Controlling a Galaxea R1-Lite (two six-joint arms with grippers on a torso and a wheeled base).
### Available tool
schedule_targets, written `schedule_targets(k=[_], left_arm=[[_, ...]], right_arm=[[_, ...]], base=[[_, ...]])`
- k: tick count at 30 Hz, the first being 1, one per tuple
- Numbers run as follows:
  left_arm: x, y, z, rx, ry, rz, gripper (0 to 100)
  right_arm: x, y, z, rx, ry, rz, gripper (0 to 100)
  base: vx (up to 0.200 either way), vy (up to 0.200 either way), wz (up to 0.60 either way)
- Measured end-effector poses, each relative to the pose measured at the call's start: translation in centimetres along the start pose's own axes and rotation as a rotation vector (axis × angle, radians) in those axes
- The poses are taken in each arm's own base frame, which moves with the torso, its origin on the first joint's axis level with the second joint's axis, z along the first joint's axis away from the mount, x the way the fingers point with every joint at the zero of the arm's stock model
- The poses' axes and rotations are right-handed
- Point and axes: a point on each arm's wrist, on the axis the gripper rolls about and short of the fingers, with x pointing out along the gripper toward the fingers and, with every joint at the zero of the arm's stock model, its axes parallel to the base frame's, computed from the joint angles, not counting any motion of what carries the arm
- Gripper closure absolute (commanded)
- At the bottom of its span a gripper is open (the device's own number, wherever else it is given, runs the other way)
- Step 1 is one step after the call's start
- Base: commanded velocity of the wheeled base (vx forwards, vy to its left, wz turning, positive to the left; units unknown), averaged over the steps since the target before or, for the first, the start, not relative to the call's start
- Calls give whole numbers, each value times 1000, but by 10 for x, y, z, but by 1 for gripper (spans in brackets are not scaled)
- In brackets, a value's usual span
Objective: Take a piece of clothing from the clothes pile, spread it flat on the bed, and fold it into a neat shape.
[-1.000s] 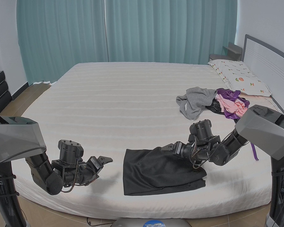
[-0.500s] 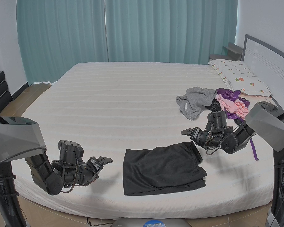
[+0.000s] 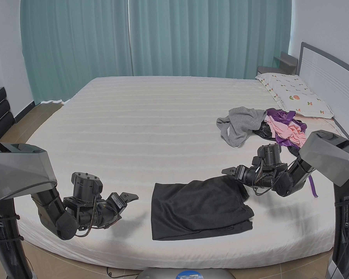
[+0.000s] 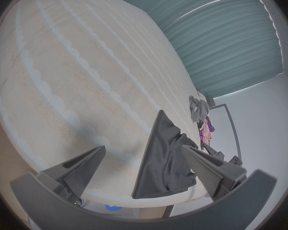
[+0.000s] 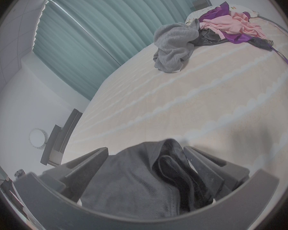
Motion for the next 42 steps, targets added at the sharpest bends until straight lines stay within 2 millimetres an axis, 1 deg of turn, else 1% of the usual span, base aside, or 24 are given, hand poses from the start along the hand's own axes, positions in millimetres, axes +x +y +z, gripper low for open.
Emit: schedule_targets(k=[4,12,18,22,29,30,35,42], left_arm=[[0,0,0,0,0,0,0],[0,0,0,0,0,0,0],[0,0,-1,1,2,1,0],[0,0,-1,1,2,0,0],[0,0,-1,1,2,1,0],[0,0,-1,1,2,1,0],[0,0,-1,1,2,1,0],[0,0,-1,1,1,2,0]], right_arm=[[3,-6,-5,-12,14,-16,100],[4,-13,-6,3,3,-59,100],[0,-20,-2,19,-15,-85,100],[-6,-26,0,31,-15,-102,100],[-9,-28,0,37,-8,-112,100],[-9,-29,0,38,-7,-115,0],[-13,-29,2,41,-12,-116,0],[-26,-14,9,30,-20,-90,0]], base=[[0,0,0],[0,0,0],[0,0,0],[0,0,0],[0,0,0],[0,0,0],[0,0,0],[0,0,0]])
